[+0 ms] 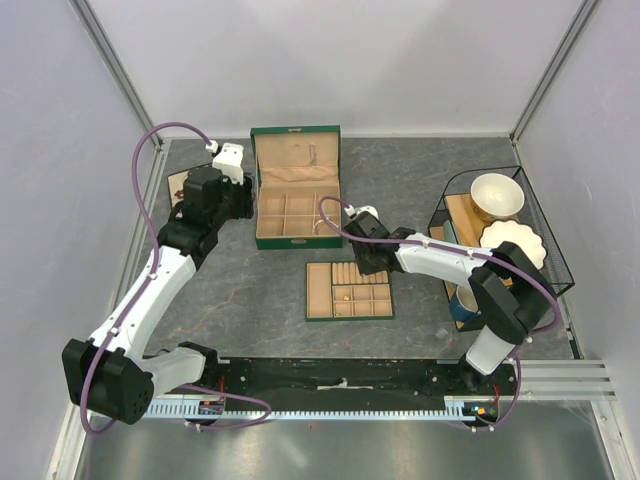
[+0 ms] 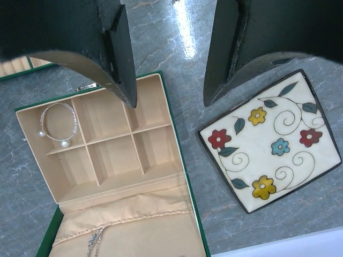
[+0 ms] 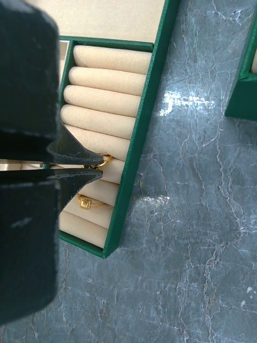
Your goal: Organize the mixed jewelry
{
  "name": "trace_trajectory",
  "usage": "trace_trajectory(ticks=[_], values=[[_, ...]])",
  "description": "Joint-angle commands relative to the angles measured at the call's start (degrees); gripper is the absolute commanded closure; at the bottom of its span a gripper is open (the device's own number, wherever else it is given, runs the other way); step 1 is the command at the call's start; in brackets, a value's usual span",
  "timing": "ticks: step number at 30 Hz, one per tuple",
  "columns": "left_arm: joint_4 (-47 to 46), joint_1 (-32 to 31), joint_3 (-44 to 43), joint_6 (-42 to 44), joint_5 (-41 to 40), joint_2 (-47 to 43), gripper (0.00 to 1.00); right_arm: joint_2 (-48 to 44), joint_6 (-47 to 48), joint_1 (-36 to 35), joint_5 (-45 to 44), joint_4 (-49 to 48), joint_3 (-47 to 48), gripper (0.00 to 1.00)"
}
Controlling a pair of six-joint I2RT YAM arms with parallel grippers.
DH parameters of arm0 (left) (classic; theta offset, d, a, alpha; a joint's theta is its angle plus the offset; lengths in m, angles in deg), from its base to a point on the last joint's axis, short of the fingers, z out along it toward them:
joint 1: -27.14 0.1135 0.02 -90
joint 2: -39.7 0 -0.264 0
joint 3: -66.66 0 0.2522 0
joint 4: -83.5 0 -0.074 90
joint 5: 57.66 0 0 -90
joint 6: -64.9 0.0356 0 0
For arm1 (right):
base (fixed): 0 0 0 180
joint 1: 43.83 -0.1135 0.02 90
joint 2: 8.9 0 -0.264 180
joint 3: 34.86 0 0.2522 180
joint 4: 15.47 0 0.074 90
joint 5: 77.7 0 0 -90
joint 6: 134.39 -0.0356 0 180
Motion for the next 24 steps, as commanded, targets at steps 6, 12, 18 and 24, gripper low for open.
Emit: trace_trajectory(ticks=[6,12,18,24], values=[[-3.14,0.38,0.32,0.92,0.05,-1.05,0.4,2.21,-0.38,-1.07,-1.71,0.94,1.46,1.0],[-3.14,0.38,0.41,0.92,0.66,-0.96,0.4,2.91,0.06,-1.6,-3.11,1.47,2.95,1.0],[-3.14,0.38,0.41,0.74,1.02,-1.14,0.4,3.79,0.06,-2.13,-3.47,2.26,4.97,1.0],[-3.14,0.3,0.58,0.65,1.28,-1.48,0.4,4.85,-0.73,-3.09,-3.12,2.7,6.99,1.0]])
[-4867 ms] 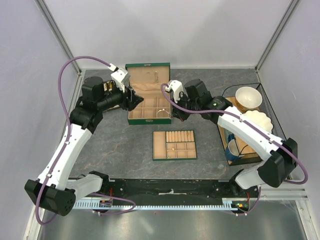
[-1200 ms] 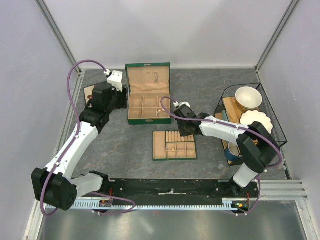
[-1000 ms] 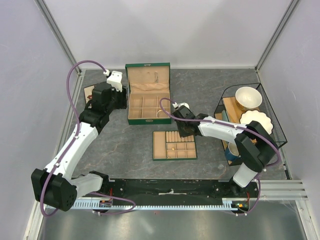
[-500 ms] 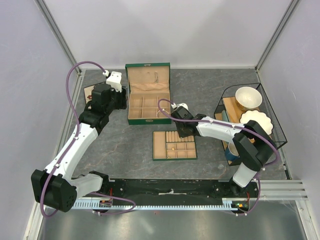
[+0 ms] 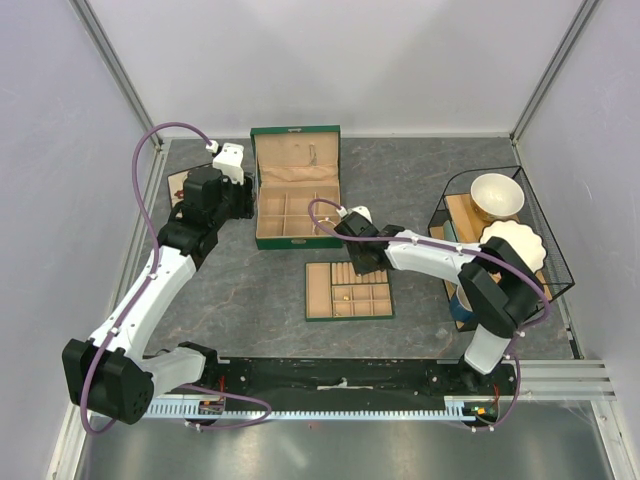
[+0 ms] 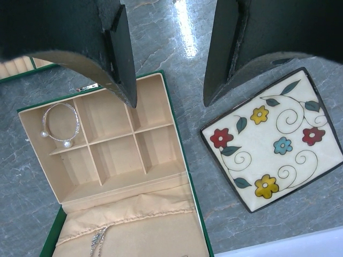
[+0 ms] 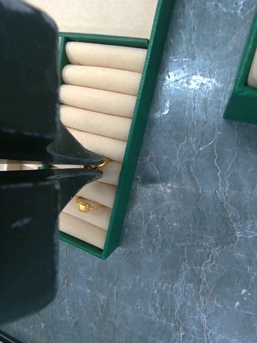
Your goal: Organize the mixed jewelry
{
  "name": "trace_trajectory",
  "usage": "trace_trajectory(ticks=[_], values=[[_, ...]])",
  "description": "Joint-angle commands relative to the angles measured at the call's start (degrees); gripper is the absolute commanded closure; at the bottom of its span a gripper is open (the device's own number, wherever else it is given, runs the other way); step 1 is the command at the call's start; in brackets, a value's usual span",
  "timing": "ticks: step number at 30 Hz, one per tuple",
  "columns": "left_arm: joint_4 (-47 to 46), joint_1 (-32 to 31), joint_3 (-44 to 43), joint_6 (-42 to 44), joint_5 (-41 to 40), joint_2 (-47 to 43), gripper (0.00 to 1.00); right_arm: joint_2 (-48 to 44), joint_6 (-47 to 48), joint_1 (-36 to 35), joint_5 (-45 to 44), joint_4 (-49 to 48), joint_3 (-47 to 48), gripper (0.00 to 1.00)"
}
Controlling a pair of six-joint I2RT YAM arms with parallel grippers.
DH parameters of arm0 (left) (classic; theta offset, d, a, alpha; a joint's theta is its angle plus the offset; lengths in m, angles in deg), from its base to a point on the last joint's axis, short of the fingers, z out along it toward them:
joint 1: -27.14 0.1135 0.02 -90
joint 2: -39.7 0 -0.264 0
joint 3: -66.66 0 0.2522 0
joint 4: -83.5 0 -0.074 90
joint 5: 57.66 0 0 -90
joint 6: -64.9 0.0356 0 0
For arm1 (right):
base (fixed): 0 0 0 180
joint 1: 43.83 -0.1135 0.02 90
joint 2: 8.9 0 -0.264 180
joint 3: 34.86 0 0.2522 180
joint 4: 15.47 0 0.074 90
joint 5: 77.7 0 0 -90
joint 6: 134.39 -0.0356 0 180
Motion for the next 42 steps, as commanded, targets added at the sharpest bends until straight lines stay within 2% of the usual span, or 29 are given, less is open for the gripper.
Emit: trace_trajectory(ticks=[1,18,25,42], values=[[-2.75,0.29,0.36,0.65,0.54,-1.36,0.4,1.48,-0.93,-0.95,0.77,-1.43,2.97,1.0],[-2.75,0.3,0.54,0.3,1.15,-1.88,0.41,1.57,-2.6,-1.48,1.65,-0.73,4.73,1.0],[-2.83,0.3,0.54,0.39,1.24,-1.8,0.41,1.13,-2.6,-1.65,2.45,-0.9,4.65,0.83],[-2.57,0.3,0.8,0.3,1.06,-2.32,0.41,-0.54,-2.25,-1.66,4.82,-1.34,4.73,0.79]])
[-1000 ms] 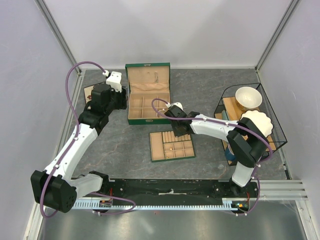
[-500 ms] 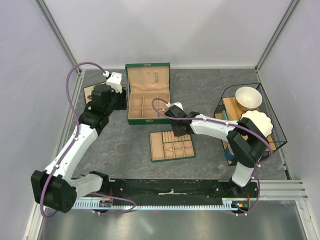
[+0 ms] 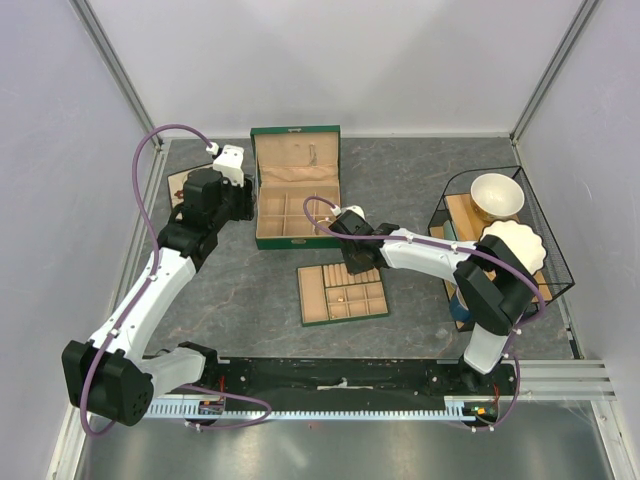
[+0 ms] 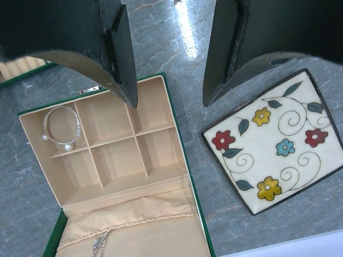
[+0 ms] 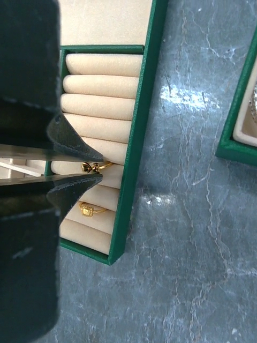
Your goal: Organize the mixed jewelry
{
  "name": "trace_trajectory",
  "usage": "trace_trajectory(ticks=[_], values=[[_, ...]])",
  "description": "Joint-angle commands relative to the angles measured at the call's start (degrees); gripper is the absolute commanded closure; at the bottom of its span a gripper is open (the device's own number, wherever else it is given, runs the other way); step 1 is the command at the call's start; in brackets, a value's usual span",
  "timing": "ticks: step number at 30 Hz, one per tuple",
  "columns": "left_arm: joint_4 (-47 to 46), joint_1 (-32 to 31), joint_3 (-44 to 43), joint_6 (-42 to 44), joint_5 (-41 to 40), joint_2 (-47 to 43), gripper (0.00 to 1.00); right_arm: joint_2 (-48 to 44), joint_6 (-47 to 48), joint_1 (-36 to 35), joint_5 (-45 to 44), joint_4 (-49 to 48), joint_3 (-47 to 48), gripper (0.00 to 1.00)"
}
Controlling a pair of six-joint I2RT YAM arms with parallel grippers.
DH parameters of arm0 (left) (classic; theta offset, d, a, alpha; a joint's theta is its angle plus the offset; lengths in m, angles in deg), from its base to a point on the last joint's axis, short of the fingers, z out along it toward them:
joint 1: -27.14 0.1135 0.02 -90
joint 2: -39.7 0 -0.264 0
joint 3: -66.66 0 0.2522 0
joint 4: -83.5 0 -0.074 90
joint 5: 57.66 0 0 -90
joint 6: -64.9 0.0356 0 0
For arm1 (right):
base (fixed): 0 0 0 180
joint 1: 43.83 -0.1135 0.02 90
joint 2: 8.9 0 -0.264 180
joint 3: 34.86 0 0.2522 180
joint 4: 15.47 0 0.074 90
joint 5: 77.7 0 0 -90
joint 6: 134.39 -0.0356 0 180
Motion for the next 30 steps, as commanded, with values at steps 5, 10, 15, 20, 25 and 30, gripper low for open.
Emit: trace_trajectory(ticks=[5,10,15,20,25,30], values=[[-2.44,0.3,-0.16,0.41,0.56,-2.06,0.41,-2.75,-0.54,-0.74,2.64,-1.25,2.2,0.78],[-2.35,0.3,-0.16,0.5,0.47,-2.15,0.41,-3.01,-0.37,-0.74,3.08,-1.34,2.29,0.73],[-2.26,0.3,-0.16,0.5,0.47,-2.24,0.41,-3.01,-0.02,-0.65,2.46,-1.43,2.11,0.72],[-2.26,0.29,-0.07,0.41,0.47,-2.32,0.41,-2.93,0.16,-0.74,2.11,-1.52,1.85,0.8],[-2.26,0.3,0.02,0.41,0.47,-2.59,0.41,-2.75,0.51,-0.56,1.67,-1.87,1.67,0.87],[-2.17,0.3,0.02,0.5,0.56,-2.59,0.42,-2.75,0.6,-0.48,1.5,-2.13,0.97,0.95]])
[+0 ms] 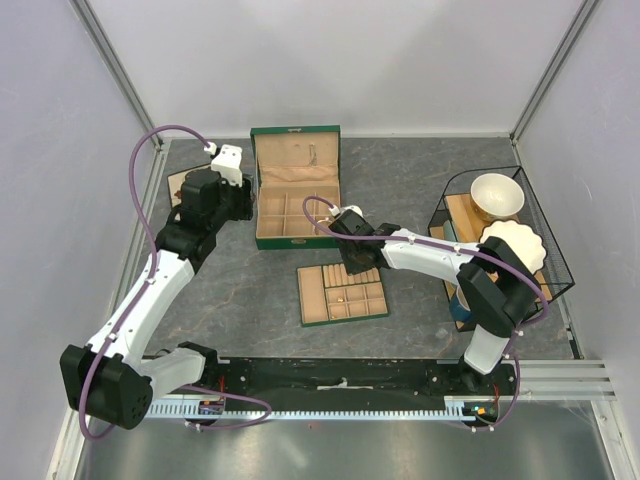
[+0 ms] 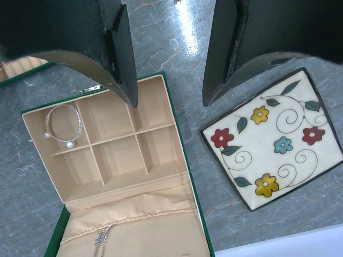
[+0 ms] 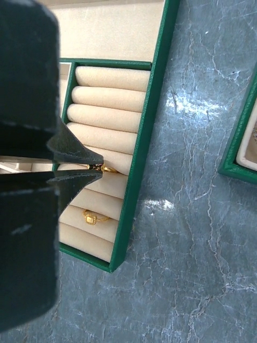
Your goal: Organize the mixed jewelry
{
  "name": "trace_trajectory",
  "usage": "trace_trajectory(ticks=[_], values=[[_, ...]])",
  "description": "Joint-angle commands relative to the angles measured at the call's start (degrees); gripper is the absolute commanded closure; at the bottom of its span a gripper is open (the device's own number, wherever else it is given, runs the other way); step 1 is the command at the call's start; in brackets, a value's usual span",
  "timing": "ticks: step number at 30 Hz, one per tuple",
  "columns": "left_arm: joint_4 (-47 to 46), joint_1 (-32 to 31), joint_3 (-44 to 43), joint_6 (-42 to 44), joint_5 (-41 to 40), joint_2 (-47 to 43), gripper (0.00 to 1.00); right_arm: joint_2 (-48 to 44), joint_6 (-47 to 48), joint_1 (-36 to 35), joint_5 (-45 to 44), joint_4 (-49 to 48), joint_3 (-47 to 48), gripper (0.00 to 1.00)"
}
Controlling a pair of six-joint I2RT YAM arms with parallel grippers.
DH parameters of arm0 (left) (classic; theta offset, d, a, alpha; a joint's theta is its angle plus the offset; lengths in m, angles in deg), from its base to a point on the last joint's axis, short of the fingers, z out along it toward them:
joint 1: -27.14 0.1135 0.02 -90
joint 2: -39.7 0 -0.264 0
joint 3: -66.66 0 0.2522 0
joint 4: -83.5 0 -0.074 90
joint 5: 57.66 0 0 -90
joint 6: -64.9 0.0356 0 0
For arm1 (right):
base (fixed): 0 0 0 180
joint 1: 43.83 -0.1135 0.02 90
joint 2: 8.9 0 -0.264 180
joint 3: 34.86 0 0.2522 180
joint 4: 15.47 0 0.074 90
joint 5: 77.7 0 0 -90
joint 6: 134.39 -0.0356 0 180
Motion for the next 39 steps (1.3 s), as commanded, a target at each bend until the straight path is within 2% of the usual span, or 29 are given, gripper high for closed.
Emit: trace_trajectory(ticks=[1,10,28,32,33,39], values=[[-2.17,0.21,0.02,0.33,0.56,-1.65,0.42,-1.68,0.16,-0.15,-0.78,-2.13,0.95,0.95],[-2.17,0.3,0.46,0.41,0.74,-1.91,0.42,-2.12,0.16,0.64,-1.39,-2.4,-0.28,0.98],[-2.17,0.47,0.72,0.5,0.74,-2.26,0.42,-2.38,0.69,1.26,-0.52,-3.98,-3.18,0.96],[-2.17,0.47,0.72,0.59,0.82,-2.26,0.42,-3.08,0.95,1.17,0.19,-3.81,-2.22,0.83],[-2.17,0.47,0.81,0.59,0.83,-2.18,0.42,-3.17,1.04,1.26,0.19,-3.63,-2.04,0.77],[-2.35,0.65,0.98,0.76,1.09,-2.0,0.42,-5.01,1.83,1.26,0.1,-3.28,-1.43,0.64]])
